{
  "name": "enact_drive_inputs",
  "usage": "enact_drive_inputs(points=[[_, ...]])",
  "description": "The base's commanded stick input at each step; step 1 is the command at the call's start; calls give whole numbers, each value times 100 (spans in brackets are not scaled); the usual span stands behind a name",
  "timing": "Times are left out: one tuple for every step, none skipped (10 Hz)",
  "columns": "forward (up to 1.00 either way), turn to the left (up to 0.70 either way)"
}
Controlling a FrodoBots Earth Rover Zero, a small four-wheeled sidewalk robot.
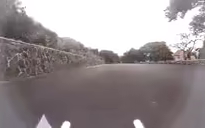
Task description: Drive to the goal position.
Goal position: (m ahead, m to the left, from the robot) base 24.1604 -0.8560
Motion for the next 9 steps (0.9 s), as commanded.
enact_drive_inputs(points=[[50,0],[50,0],[50,0],[50,0],[50,0],[50,-50],[50,-50],[50,-50],[50,-50]])
